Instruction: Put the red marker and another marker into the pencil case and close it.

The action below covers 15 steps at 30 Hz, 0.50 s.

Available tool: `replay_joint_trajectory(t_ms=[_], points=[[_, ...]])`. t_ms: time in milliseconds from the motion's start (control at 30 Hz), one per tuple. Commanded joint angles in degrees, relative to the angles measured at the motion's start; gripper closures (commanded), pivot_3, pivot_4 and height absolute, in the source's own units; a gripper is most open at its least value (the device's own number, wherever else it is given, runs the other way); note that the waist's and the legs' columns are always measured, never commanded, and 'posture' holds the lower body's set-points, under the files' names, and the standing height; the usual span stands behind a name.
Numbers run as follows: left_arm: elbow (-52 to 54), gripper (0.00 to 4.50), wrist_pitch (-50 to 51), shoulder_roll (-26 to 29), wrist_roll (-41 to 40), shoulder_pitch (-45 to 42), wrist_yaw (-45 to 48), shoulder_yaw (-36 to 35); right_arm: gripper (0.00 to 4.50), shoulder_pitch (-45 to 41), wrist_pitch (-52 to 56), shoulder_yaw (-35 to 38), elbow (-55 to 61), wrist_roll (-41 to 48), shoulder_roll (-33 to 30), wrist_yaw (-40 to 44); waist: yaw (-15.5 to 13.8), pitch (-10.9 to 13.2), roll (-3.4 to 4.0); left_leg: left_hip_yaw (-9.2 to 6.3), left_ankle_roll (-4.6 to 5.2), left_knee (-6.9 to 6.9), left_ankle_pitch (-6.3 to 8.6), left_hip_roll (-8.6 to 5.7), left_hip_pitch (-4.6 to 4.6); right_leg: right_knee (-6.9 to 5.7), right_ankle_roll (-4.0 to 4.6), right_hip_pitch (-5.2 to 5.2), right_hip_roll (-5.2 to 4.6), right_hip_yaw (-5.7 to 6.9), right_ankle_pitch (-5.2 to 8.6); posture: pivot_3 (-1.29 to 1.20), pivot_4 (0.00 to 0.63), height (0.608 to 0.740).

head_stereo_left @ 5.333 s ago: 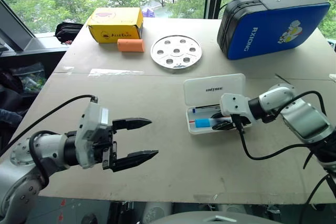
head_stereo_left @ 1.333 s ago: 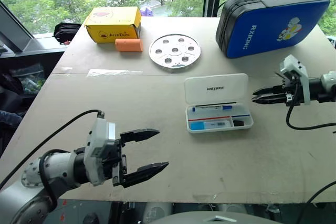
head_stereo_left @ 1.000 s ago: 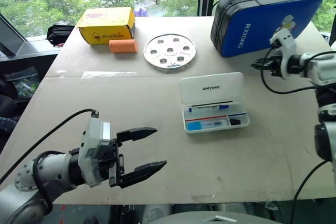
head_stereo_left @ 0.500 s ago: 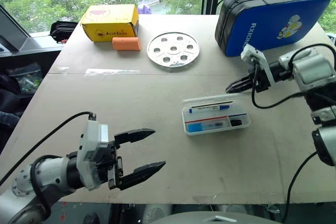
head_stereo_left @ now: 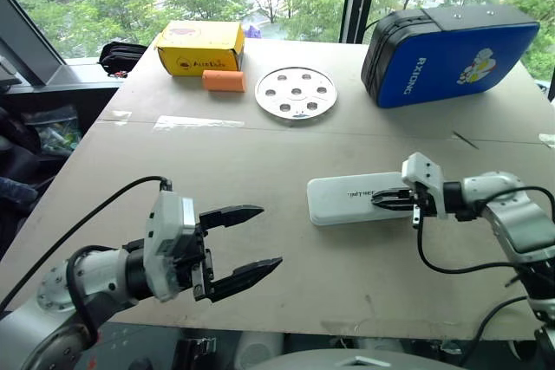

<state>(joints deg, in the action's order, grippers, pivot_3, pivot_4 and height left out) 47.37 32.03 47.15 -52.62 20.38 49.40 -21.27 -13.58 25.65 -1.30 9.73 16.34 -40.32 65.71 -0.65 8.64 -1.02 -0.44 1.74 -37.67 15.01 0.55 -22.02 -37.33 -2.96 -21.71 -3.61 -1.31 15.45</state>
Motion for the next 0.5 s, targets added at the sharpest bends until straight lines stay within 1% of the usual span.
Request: replay_joint_trajectory(t_ms=[33,133,233,267,300,400,500], points=[[-1.11,0.14,-0.89,-0.17,2.62,0.60,-0.25,0.61,3.21,9.16,-2.49,12.26,8.22,6.06,-3.37,0.95,-0.21,0.20,0.34,-0.01,0.02,0.01,0.01,-0.02,-0.04,0.01,-0.16,-0.02,0.00,0.01,-0.09,0.00,0.150,0.740],[-3.06,0.14,-2.12,-0.33,4.58,2.90,1.48,-0.15,1.79,18.01,-1.98,20.34,11.65,10.00,-4.31,1.21,-0.11,0.22,0.36,-0.15,0.03,0.27,0.02,0.04,-0.04,0.15,-0.20,-0.02,0.07,0.06,-0.09,0.00,0.150,0.740],[-6.19,0.14,-5.23,-0.76,8.11,7.68,5.25,-2.54,0.27,31.63,-5.47,33.10,13.03,11.64,-3.23,3.53,-0.14,0.25,0.40,-0.23,0.03,0.44,0.02,0.17,-0.02,0.29,-0.18,0.00,0.47,0.07,-0.07,0.00,0.150,0.740],[-6.92,0.14,-5.99,-0.79,8.76,9.09,6.55,-3.20,0.05,35.09,-7.24,36.23,13.13,11.51,-2.74,4.04,-0.15,0.29,0.45,-0.24,0.03,0.47,0.02,0.18,-0.02,0.29,-0.17,0.01,0.47,0.07,-0.07,0.00,0.150,0.740],[-7.44,0.14,-6.62,-0.79,9.32,10.45,7.73,-3.77,0.05,38.21,-8.18,39.01,13.41,11.66,-2.30,4.30,-0.15,0.30,0.46,-0.21,0.03,0.48,0.02,0.18,-0.01,0.33,-0.05,0.00,0.48,0.07,0.01,0.00,0.150,0.740],[-8.67,0.14,-8.07,-0.63,10.79,13.43,10.59,-4.68,0.05,45.14,-10.92,44.19,14.13,11.77,-1.39,5.25,-0.01,0.35,0.49,0.01,0.04,0.48,0.02,0.24,0.07,0.36,0.01,0.01,0.49,0.03,0.07,0.00,0.150,0.740],[-10.33,0.14,-9.15,-0.31,12.00,14.25,12.87,-4.33,0.05,48.65,-12.42,46.75,14.75,12.09,-0.70,5.13,0.16,0.37,0.39,0.27,0.03,0.32,0.02,0.41,0.15,0.39,-0.01,0.05,0.39,-0.23,0.08,0.00,0.150,0.740]])
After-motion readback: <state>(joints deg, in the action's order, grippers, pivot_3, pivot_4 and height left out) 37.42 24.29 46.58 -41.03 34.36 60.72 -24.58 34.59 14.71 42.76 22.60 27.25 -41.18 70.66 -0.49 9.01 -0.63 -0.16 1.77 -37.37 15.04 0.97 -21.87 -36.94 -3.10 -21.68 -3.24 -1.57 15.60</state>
